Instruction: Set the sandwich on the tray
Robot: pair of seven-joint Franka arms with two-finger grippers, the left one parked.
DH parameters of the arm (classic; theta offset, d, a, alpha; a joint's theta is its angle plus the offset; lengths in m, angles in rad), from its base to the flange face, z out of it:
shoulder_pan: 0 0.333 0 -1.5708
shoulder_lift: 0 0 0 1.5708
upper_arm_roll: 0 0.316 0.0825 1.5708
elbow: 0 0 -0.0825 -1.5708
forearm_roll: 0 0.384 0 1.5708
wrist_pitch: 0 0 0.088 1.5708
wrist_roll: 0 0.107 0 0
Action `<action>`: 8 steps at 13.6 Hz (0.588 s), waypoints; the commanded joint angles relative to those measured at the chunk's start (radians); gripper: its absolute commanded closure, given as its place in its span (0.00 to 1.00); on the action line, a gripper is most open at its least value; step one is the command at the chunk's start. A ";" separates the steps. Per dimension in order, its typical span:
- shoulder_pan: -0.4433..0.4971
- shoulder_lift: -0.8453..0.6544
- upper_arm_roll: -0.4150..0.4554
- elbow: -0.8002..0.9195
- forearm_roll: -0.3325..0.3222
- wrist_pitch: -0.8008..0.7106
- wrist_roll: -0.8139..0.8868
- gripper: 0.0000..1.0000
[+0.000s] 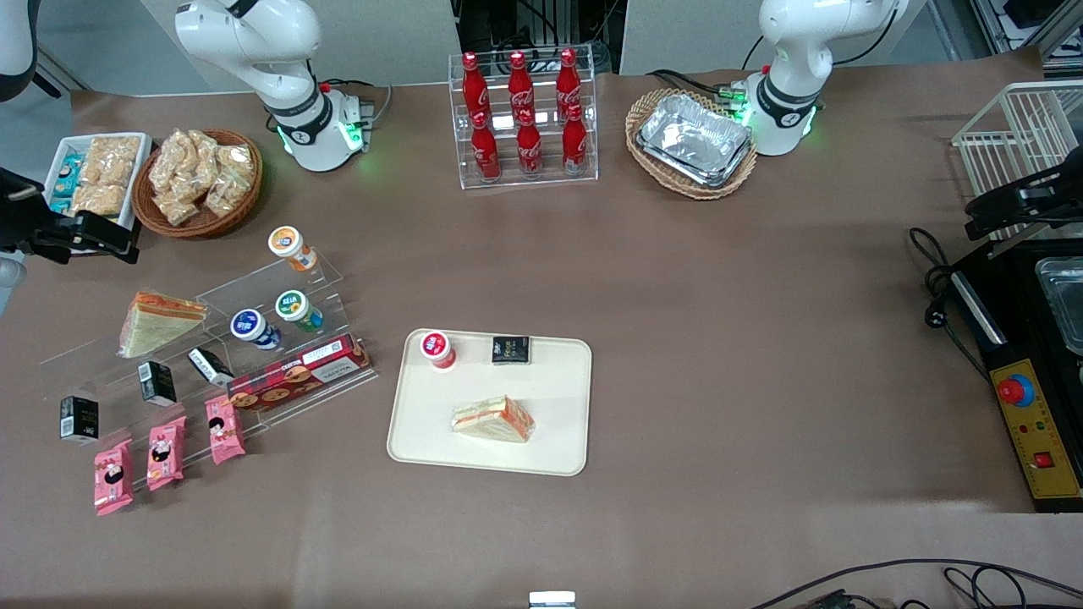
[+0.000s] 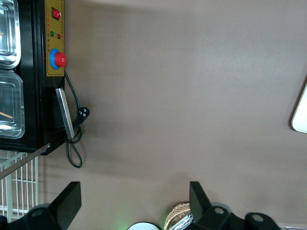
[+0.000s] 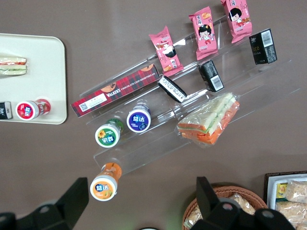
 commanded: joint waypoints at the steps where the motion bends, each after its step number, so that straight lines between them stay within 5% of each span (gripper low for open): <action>1: -0.011 0.000 0.003 0.012 0.014 0.005 0.010 0.00; 8: 0.002 0.005 0.003 0.043 0.000 0.005 0.004 0.00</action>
